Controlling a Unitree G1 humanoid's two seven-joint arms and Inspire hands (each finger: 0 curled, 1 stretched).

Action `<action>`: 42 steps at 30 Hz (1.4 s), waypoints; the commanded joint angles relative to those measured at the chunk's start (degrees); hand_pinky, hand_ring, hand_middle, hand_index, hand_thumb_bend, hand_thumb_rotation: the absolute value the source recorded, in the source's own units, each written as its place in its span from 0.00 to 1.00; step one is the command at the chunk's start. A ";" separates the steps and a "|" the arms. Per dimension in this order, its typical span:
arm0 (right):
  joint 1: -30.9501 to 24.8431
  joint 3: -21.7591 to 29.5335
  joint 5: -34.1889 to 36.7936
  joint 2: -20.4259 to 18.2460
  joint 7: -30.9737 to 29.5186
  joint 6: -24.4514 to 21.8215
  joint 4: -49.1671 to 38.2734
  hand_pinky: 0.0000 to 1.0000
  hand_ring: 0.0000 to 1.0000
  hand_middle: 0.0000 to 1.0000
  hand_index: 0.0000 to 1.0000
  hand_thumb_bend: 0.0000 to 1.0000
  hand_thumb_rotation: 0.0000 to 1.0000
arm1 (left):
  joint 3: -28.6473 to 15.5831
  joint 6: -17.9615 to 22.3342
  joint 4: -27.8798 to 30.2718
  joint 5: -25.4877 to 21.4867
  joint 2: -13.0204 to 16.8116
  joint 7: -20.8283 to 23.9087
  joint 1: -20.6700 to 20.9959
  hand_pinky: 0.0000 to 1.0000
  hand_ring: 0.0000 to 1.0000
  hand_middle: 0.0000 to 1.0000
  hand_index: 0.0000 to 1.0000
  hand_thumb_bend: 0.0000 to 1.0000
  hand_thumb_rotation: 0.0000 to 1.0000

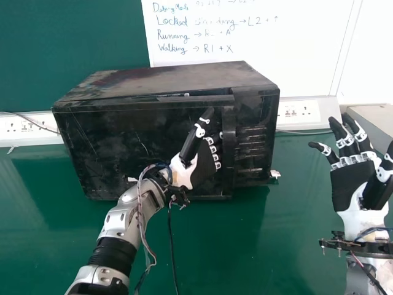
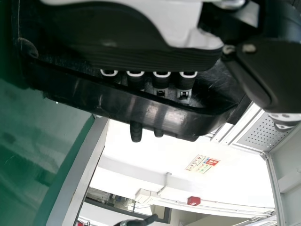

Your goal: Open the door of oven

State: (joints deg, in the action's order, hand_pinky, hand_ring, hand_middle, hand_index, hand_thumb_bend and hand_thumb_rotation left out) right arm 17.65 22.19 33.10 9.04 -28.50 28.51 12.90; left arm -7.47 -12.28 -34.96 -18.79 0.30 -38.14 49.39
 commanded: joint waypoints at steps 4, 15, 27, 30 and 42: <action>0.88 0.03 0.51 -0.03 -0.62 0.14 0.26 0.59 0.68 0.78 0.77 1.00 0.86 | 1.46 -1.67 6.38 -2.53 -1.05 -2.58 -1.59 0.49 0.65 0.79 0.86 0.95 0.85; 0.91 0.38 0.49 0.03 -0.31 -0.09 -0.14 0.59 0.68 0.78 0.76 1.00 0.86 | 3.54 -4.71 15.69 -3.19 0.20 -5.33 -6.54 0.47 0.65 0.76 0.85 0.93 0.86; 1.25 0.53 0.63 0.18 -0.51 -0.08 0.51 0.59 0.68 0.77 0.76 1.00 0.85 | 5.08 -8.17 24.68 -5.52 2.31 -6.54 -11.54 0.48 0.66 0.77 0.85 0.94 0.85; 1.31 0.46 -0.02 0.17 0.05 0.11 0.42 0.58 0.68 0.77 0.75 1.00 0.85 | 5.26 -9.04 27.80 -6.13 2.86 -6.58 -13.11 0.48 0.66 0.78 0.85 0.95 0.85; 1.19 0.23 0.01 0.23 0.31 -0.30 -0.43 0.59 0.68 0.77 0.76 1.00 0.84 | 5.27 -12.31 39.04 -8.91 6.24 -5.87 -19.14 0.53 0.70 0.81 0.88 0.93 0.87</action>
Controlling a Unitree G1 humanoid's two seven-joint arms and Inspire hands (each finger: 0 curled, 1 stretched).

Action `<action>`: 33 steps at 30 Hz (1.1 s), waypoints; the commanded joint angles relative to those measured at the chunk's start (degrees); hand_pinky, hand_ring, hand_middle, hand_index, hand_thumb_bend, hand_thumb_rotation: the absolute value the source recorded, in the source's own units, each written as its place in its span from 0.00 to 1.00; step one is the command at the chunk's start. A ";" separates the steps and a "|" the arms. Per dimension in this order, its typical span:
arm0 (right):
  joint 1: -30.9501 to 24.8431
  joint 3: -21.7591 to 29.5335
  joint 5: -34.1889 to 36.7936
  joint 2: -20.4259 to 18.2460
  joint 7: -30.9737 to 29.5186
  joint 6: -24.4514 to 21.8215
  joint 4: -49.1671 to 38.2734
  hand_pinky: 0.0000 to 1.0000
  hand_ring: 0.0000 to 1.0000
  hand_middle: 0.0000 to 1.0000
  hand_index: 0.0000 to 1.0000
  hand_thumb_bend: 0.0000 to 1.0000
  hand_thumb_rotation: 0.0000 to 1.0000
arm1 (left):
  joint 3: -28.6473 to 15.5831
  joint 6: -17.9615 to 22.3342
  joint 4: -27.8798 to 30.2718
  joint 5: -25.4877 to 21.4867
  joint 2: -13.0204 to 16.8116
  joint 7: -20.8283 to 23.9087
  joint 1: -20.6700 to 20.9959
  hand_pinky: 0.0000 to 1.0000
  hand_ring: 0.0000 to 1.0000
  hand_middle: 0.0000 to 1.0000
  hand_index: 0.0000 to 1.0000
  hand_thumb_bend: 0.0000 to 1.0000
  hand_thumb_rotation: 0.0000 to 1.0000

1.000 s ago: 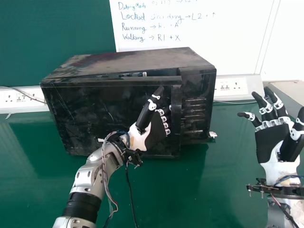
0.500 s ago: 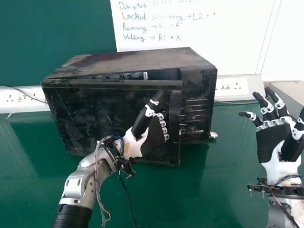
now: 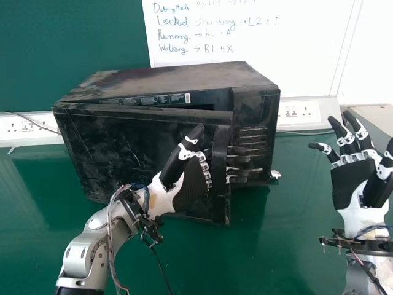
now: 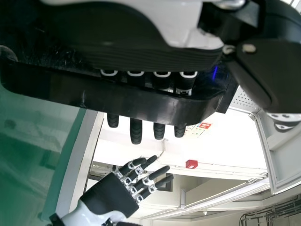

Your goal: Open the door of oven

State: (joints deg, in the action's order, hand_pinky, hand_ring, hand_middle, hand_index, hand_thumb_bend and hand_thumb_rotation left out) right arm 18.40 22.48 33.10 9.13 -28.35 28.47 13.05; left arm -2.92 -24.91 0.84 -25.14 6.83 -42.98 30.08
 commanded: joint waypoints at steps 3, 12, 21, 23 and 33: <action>0.48 0.08 0.10 0.29 0.18 -0.40 -0.35 0.59 0.68 0.77 0.76 1.00 0.84 | 1.00 0.83 5.75 -2.39 0.79 -0.51 -1.58 0.52 0.69 0.82 0.88 0.92 0.89; 0.76 0.29 0.41 0.49 0.16 -0.66 0.00 0.59 0.67 0.77 0.76 1.00 0.84 | 0.39 -2.15 12.19 -6.33 3.16 -0.09 -6.57 0.51 0.68 0.82 0.87 0.91 0.86; 0.41 0.00 -0.13 0.35 0.73 -0.77 -1.07 0.59 0.68 0.77 0.76 1.00 0.85 | -1.04 -3.21 17.17 -11.50 5.72 -0.03 -12.03 0.49 0.66 0.80 0.86 0.90 0.85; 0.29 -0.09 -0.07 0.34 0.77 -0.91 -1.41 0.59 0.68 0.77 0.76 1.00 0.85 | -1.48 -2.66 17.92 -11.99 6.63 -0.25 -13.22 0.49 0.65 0.79 0.86 0.91 0.85; 0.33 -0.24 0.57 0.47 0.29 -1.43 -1.52 0.59 0.68 0.78 0.76 1.00 0.84 | -3.58 -1.41 18.62 -15.70 9.92 -4.00 -17.16 0.50 0.64 0.79 0.83 0.89 0.84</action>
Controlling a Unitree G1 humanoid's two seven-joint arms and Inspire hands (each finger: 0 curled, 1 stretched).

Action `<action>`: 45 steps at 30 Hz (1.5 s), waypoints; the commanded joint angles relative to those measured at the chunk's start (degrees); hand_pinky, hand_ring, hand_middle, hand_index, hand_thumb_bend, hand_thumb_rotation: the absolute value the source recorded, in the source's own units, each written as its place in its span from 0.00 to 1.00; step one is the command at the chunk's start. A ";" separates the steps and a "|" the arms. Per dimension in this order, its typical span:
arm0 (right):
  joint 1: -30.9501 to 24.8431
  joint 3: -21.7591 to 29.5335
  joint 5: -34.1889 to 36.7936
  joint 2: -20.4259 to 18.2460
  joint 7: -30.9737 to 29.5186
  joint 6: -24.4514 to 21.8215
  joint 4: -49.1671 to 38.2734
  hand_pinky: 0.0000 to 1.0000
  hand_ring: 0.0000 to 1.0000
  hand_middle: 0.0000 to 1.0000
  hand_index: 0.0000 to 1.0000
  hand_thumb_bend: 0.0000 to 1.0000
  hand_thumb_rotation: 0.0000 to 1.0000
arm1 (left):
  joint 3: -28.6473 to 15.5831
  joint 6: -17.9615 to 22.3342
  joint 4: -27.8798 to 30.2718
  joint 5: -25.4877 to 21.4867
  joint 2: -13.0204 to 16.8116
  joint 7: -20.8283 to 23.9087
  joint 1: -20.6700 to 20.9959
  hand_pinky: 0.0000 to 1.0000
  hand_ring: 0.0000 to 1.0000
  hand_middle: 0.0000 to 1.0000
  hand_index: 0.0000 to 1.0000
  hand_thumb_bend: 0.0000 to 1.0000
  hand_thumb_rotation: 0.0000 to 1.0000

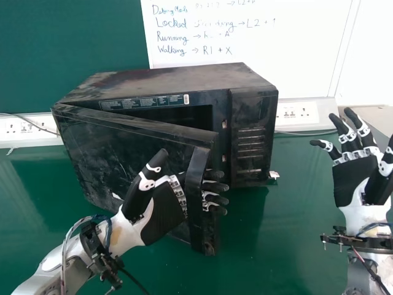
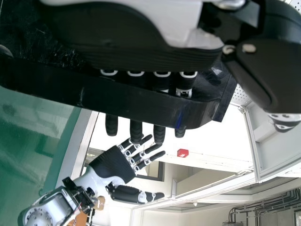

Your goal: Open the door of oven

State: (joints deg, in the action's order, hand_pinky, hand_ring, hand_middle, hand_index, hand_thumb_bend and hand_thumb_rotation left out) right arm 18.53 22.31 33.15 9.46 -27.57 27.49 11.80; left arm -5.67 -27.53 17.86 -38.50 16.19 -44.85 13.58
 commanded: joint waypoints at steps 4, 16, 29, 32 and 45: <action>0.19 -0.03 0.26 0.16 0.10 -0.78 -0.90 0.59 0.67 0.77 0.76 1.00 0.85 | -1.68 1.47 1.85 -3.55 2.75 -4.33 -2.21 0.51 0.65 0.79 0.83 0.90 0.84; 0.00 -0.29 0.19 0.19 0.33 -1.98 -2.38 0.59 0.68 0.78 0.77 1.00 0.85 | -6.19 0.73 1.81 -9.09 9.09 -11.45 -5.21 0.52 0.59 0.73 0.78 0.97 0.76; 0.03 -0.54 -0.42 0.24 0.98 -2.53 -3.42 0.59 0.68 0.78 0.78 1.00 0.86 | -9.57 1.60 -2.27 -13.25 17.28 -26.71 -3.65 0.40 0.56 0.75 0.86 1.00 0.62; 0.07 -0.57 -0.45 0.30 1.05 -2.56 -3.49 0.59 0.68 0.77 0.78 1.00 0.86 | -11.18 9.12 -2.80 -10.25 17.12 -31.23 -3.78 0.40 0.57 0.76 0.88 0.92 0.73; 0.28 -0.65 -1.11 0.59 1.33 -2.24 -3.75 0.58 0.69 0.78 0.78 1.00 0.88 | -16.21 14.79 -4.73 -10.54 24.66 -39.15 -1.73 0.49 0.63 0.71 0.77 0.93 0.61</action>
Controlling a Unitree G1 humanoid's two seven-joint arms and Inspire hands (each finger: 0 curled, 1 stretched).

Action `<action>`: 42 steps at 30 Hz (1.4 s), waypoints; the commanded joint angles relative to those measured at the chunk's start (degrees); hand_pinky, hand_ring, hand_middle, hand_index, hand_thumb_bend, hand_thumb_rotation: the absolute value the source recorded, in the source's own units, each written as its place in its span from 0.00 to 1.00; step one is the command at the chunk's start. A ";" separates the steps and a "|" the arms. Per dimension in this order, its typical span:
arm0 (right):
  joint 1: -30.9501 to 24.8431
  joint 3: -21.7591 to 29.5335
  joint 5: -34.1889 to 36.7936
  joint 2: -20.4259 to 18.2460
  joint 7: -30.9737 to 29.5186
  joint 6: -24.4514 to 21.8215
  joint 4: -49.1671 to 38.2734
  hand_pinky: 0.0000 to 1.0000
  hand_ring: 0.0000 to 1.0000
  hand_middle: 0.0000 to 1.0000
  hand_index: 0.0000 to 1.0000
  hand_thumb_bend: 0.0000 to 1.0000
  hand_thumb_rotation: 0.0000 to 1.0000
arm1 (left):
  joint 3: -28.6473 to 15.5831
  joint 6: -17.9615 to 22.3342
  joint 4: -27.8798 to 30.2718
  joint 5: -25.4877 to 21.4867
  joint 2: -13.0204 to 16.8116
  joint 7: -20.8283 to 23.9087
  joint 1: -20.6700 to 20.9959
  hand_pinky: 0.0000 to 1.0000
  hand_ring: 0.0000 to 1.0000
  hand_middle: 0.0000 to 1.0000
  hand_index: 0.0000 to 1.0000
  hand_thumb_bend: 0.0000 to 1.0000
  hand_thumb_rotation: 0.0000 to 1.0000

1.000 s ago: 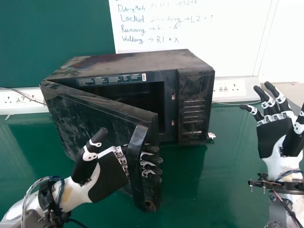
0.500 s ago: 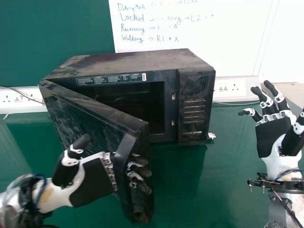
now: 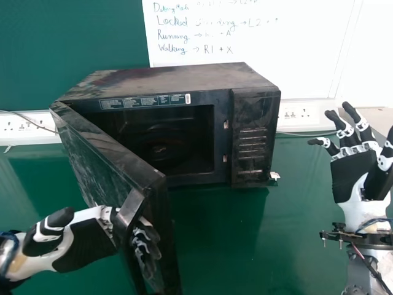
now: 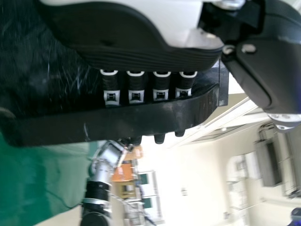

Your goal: Open the door of oven

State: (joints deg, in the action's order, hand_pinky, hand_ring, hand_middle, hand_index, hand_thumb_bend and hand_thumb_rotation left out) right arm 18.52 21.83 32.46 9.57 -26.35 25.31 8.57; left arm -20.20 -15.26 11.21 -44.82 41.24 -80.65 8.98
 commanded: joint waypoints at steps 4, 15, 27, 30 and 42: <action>0.28 -0.18 -0.79 0.42 0.70 -0.37 -1.13 0.58 0.69 0.78 0.78 1.00 0.90 | -4.45 8.24 0.48 -4.82 -3.81 -4.75 2.10 0.48 0.62 0.70 0.75 0.94 0.55; 0.44 -0.19 -0.96 0.60 0.86 -0.47 -1.40 0.58 0.69 0.79 0.78 1.00 0.89 | -13.34 14.70 -0.90 -6.76 -6.68 -7.46 -3.55 0.42 0.55 0.64 0.72 0.88 0.78; 0.29 -0.20 -1.01 0.60 1.40 -0.86 -2.07 0.53 0.63 0.76 0.78 1.00 0.87 | -14.81 0.17 3.02 -13.82 -3.70 -5.54 -8.90 0.31 0.42 0.55 0.69 0.96 0.64; 0.25 -0.11 -0.71 0.55 1.60 -1.27 -2.13 0.51 0.61 0.75 0.77 1.00 0.86 | -15.69 2.14 5.78 -13.20 -5.84 -3.86 -8.10 0.23 0.34 0.46 0.70 0.99 0.61; 0.50 0.22 -0.58 0.83 0.70 -1.20 -1.59 0.51 0.61 0.74 0.78 1.00 0.85 | -35.14 -36.97 -1.79 -20.85 18.10 -6.77 -23.75 0.05 0.11 0.22 0.48 0.53 0.06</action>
State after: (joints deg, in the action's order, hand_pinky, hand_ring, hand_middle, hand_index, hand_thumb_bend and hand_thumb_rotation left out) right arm 18.72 21.95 31.41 9.69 -25.36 24.19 7.45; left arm -46.17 -47.42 10.38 -57.30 57.16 -84.16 -13.75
